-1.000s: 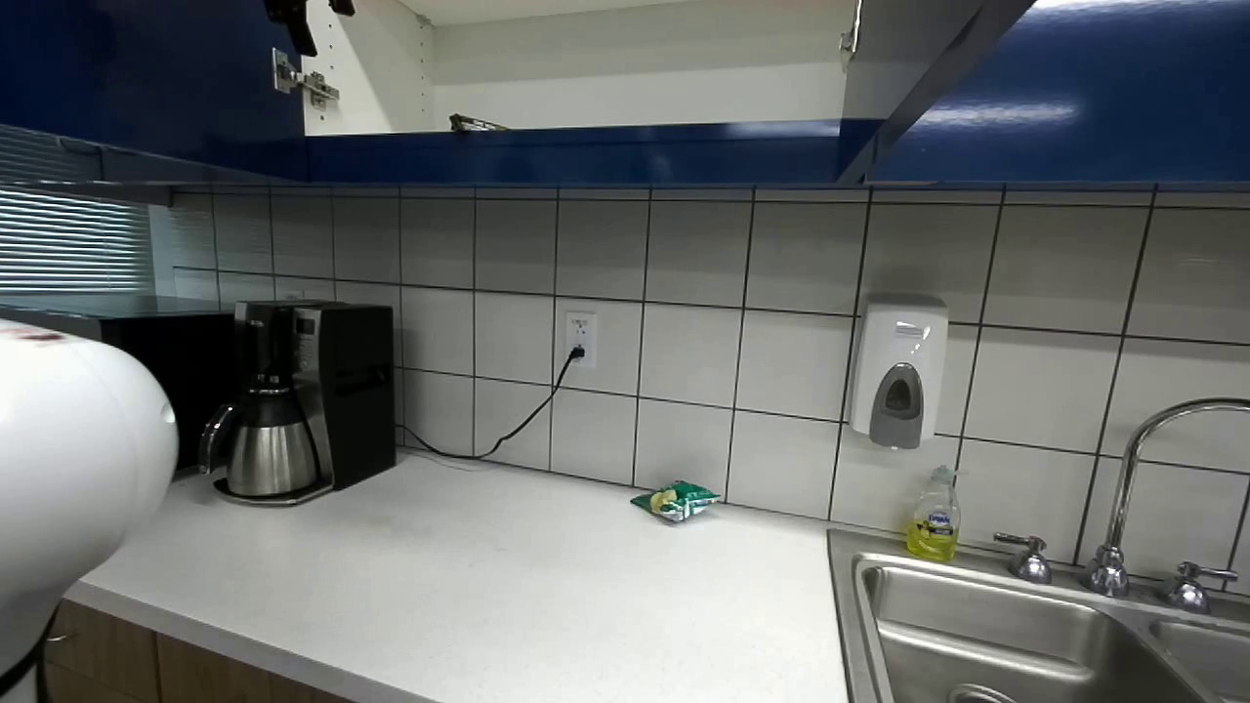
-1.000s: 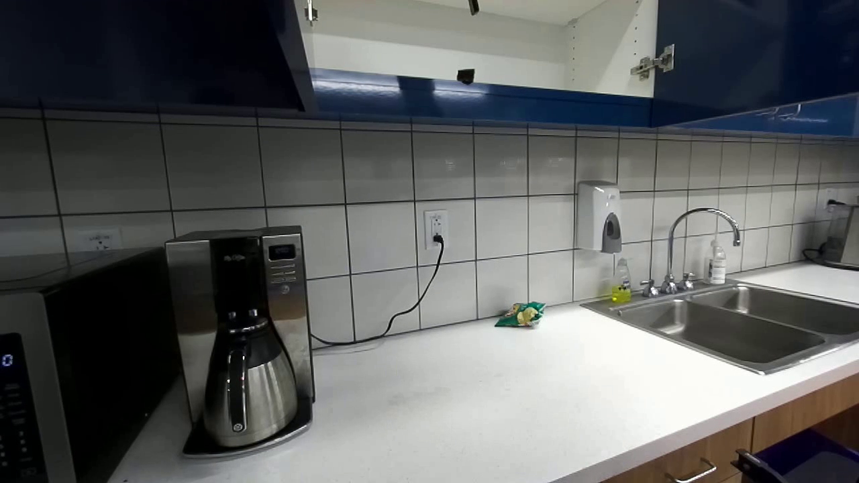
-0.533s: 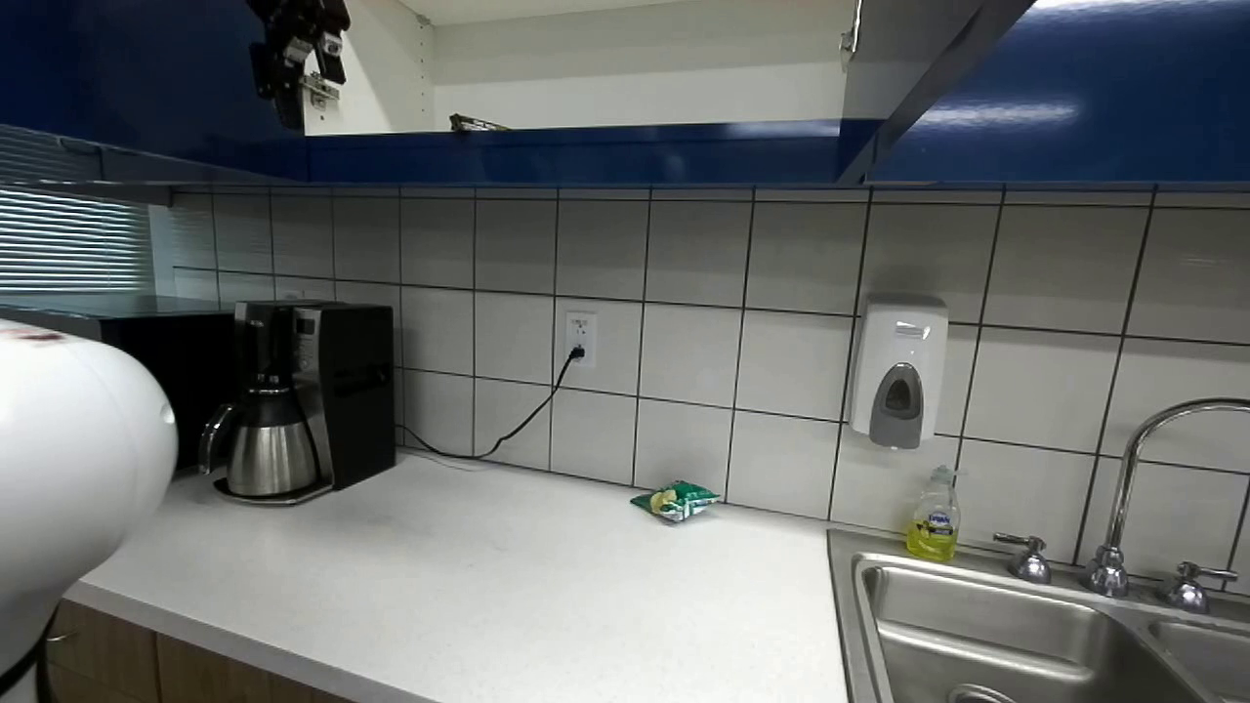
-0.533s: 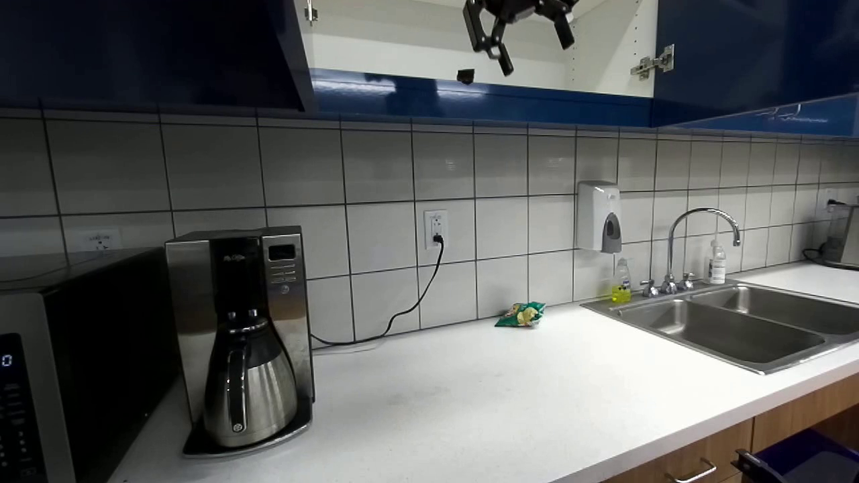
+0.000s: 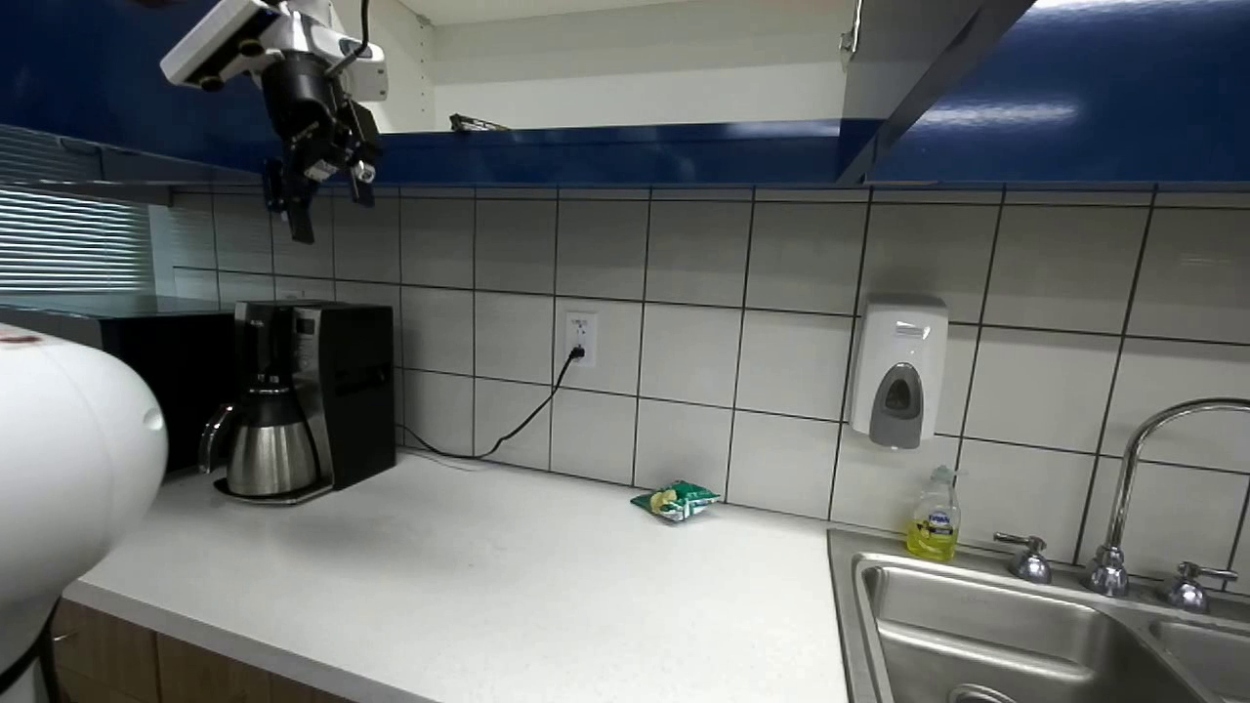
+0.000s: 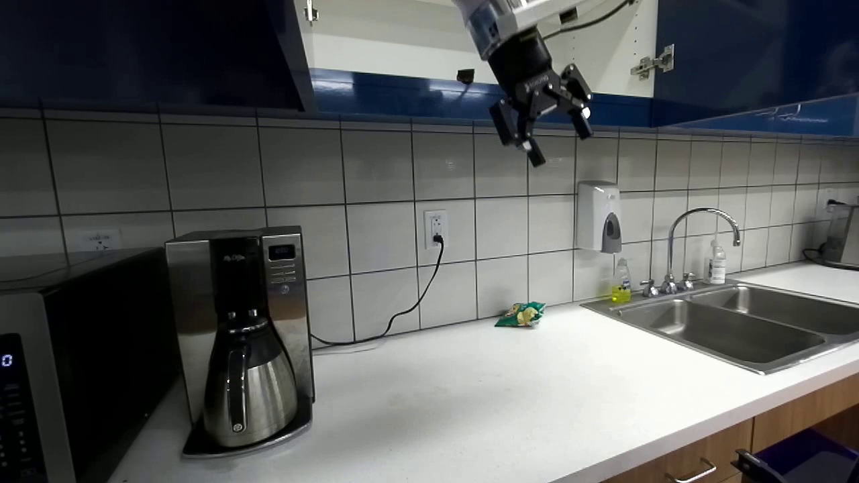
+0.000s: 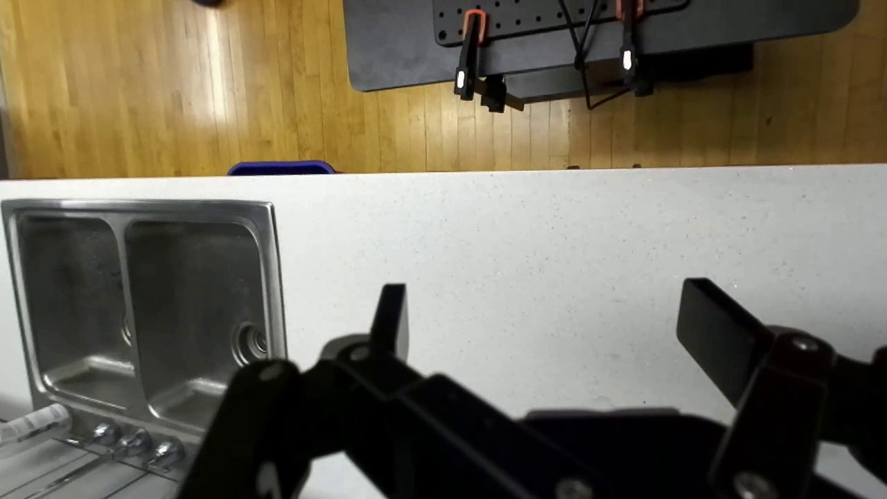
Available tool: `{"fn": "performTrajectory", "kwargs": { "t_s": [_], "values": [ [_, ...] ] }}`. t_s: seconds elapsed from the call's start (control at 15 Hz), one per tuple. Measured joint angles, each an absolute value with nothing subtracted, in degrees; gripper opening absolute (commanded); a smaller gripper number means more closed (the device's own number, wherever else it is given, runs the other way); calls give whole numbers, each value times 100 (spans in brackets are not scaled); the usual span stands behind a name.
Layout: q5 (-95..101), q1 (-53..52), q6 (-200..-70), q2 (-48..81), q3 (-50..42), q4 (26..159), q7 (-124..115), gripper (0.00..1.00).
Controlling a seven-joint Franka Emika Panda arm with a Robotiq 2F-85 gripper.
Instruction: Shift the snickers bar to the open cupboard
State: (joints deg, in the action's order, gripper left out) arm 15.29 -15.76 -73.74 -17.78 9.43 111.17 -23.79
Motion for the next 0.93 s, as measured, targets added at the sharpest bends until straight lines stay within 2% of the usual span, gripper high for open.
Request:
{"fn": "performTrajectory", "kwargs": {
  "t_s": [0.47, 0.93],
  "values": [
    [1535, -1343, -8998, -2174, 815, 12752, -1310, 100],
    [1309, -1021, -10336, -2292, 623, 13613, -1250, 100]
  ]
}}
